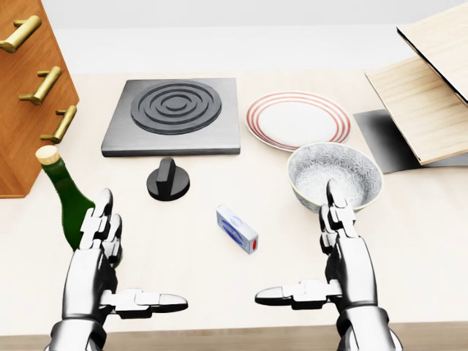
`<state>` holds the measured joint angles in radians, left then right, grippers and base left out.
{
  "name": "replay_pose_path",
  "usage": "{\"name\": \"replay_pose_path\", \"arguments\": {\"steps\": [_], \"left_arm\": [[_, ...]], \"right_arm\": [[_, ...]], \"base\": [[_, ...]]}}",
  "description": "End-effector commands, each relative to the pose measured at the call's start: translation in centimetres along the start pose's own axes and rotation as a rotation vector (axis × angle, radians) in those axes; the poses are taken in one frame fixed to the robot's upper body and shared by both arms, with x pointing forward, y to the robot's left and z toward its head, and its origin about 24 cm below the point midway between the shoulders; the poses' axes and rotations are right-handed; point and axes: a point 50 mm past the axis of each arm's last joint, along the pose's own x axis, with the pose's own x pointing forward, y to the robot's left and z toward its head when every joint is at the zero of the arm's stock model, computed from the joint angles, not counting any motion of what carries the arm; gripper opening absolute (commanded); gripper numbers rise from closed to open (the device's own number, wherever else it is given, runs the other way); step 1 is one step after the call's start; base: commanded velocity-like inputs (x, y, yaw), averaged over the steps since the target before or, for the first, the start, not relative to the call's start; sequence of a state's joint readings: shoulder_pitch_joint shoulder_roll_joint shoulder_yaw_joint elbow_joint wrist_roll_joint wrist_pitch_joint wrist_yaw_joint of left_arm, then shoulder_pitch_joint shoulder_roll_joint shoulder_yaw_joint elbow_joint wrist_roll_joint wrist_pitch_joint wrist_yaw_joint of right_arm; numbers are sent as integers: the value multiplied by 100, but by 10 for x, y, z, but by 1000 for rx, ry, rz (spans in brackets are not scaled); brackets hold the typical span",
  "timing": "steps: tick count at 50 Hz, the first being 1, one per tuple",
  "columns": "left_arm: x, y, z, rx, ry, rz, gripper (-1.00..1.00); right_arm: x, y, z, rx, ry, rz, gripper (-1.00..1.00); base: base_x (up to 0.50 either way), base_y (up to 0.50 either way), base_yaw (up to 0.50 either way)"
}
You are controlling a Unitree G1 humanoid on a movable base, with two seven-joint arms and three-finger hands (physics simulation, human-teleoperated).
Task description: Pick up the cream cheese and put it in the bowl.
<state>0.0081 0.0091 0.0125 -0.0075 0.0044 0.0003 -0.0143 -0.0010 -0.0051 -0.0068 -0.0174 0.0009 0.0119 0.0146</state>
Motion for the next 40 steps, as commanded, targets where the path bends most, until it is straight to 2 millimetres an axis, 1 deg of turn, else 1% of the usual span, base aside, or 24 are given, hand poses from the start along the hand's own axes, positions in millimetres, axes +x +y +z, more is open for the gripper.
{"name": "replay_pose_path", "arguments": {"steps": [1, 7, 9, 12, 16, 21, 29, 40], "left_arm": [[-4, 8, -2, 45, 8, 8, 100], [-6, 7, 0, 48, 15, 1, 100], [-5, 6, 2, 36, 17, -1, 100], [-6, 4, 6, 50, 18, 4, 100], [-5, 4, 11, 48, 4, 8, 100], [-6, -1, 14, 54, -11, 8, 100], [-6, 0, 11, 61, 4, 9, 100], [-7, 2, 8, 66, 9, 8, 100]], "right_arm": [[1, -4, 6, -4, -8, 0, 100], [1, -6, 3, -28, -5, -19, 100], [2, -6, 1, 5, 2, -16, 100], [3, -4, -3, -4, 10, -13, 100], [0, -6, -1, -3, 12, -24, 100], [0, -8, -5, 0, 20, -31, 100], [-3, -12, -3, 4, 18, -39, 100], [-9, -10, -5, -14, 23, -22, 100]], "base": [[0, 0, 0], [0, 0, 0], [0, 0, 0], [0, 0, 0], [0, 0, 0], [0, -24, 0], [0, -28, 0], [0, -28, 0]]}}
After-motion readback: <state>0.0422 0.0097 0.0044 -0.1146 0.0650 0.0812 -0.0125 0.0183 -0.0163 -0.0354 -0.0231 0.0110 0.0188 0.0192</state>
